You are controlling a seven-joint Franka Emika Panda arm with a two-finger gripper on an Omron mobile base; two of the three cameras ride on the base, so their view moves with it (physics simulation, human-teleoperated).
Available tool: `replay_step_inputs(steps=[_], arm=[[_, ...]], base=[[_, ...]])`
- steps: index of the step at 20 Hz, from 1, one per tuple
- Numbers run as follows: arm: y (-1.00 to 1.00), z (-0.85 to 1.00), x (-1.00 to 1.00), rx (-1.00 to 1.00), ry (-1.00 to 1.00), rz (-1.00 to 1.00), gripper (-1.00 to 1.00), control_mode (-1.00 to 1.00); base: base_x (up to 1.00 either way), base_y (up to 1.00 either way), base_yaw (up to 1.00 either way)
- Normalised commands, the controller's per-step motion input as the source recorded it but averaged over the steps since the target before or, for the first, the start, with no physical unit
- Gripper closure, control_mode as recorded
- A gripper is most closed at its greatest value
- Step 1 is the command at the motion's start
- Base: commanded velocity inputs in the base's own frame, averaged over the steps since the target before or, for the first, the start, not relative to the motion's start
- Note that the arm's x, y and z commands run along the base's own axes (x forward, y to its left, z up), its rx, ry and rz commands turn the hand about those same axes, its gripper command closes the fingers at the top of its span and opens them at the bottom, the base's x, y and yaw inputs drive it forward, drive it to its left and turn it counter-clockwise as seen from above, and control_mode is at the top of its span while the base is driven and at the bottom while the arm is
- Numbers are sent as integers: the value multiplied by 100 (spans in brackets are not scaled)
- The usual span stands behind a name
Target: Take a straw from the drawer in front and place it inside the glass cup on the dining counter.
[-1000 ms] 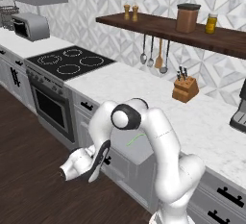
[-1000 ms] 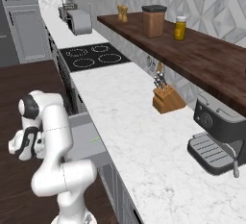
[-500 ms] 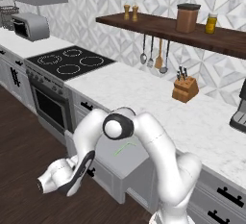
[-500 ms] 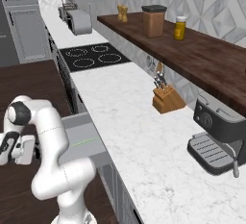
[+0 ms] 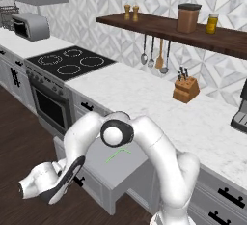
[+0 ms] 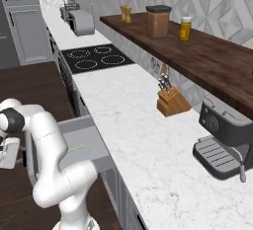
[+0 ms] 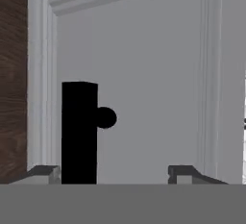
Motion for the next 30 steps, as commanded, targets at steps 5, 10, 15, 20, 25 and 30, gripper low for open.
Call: replay_step_inputs(steps=[5,10,15,20,25,30], arm=[[0,94,-47,36,16,3,-100,-100],[-34,100,-34,34,9,0,-100,-100],[-96,80,1,16,2,0,-100,-100],[-99,11,53,7,12,0,-100,-100],[-68,-13,89,20,31,0,-100,-100],[-7,-57,92,23,43,0,-100,-100]], base=[[0,0,0],[0,0,0],[0,0,0],[0,0,0],[0,0,0],[0,0,0]])
